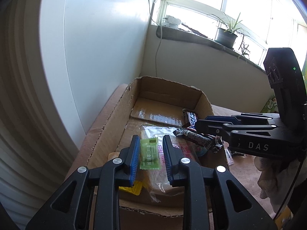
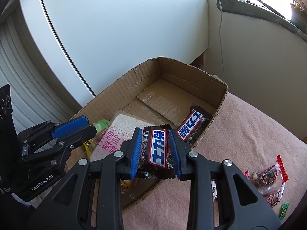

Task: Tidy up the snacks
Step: 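Open both tools to release the candies into the box and withdraw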

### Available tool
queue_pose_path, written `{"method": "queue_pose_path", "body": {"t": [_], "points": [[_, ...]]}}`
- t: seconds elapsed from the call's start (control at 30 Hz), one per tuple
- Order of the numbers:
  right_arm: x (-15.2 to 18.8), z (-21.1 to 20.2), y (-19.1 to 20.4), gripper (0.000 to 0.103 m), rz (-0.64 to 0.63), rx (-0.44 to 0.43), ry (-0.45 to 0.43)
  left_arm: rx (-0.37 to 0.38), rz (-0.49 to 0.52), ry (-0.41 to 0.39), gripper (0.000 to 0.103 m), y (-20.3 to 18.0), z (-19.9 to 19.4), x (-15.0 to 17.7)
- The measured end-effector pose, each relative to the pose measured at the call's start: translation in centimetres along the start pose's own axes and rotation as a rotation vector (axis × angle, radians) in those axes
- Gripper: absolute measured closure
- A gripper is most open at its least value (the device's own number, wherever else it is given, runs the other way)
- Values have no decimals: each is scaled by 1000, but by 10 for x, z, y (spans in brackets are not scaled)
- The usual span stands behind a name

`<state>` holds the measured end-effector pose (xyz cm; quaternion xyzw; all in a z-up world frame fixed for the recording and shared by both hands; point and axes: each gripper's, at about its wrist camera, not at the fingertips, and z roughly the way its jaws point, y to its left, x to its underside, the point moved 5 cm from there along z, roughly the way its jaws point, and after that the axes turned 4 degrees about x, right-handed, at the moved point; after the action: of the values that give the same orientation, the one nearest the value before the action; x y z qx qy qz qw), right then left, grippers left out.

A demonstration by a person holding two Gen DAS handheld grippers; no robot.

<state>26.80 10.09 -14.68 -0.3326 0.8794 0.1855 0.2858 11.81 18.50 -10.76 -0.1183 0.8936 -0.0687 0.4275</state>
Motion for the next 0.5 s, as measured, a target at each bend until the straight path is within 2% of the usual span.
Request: {"method": "queue_pose_path", "body": {"t": [0.03,0.07,0.1,0.13,0.2,0.27,0.37,0.5], "points": [[0,-1,0,73,0,2,-2,-4,-2,-1,66,0,0,0],[0,-1,0,70,-1,7,-3,-7,-3,-5,57,0,0,0],[-1,-3,-1,56,-3,14,-6,-13,-5,-9,50,1,-1,-1],[-1,-4,-1,38,-4,22,-14,-17,-6,-13,49,2,-2,-1],[-2,-10,-3,28,-2,42,-41,-24,-6,-17,43,3,-3,-2],[-4,-13,-6,26,2,54,-53,-40,-8,-18,34,4,-3,-2],[-6,-17,-10,23,11,65,-62,-58,-10,-18,33,6,-3,-2],[-5,-21,-13,23,13,85,-62,-74,-2,-19,26,4,-5,-1]]}}
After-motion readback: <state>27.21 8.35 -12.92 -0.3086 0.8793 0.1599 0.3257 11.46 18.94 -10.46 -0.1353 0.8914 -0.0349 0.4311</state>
